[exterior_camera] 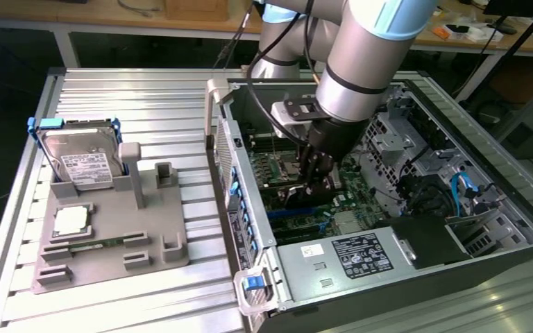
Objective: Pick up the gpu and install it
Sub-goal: 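Insert the gpu into the slot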
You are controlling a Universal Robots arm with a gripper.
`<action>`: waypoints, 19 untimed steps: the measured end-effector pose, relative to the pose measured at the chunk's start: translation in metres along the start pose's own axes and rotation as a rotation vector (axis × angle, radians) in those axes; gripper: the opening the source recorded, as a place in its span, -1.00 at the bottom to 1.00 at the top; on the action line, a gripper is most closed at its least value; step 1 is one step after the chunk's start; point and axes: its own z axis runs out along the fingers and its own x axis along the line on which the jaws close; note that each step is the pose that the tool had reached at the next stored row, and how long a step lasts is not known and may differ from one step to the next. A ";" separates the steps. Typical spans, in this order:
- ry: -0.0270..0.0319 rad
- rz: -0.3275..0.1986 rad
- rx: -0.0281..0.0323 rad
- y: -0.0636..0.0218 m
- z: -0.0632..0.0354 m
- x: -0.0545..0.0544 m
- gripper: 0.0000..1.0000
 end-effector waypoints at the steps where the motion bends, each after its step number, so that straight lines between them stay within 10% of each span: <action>1: 0.0000 0.000 0.0000 0.0000 0.0002 0.000 -0.47; 7: 0.0002 0.000 0.0003 0.0005 0.0025 0.000 -0.47; 13: 0.0001 0.000 0.0189 0.0031 0.0036 0.000 -0.47; 19: 0.0001 0.000 0.0210 0.0052 0.0044 0.000 -0.47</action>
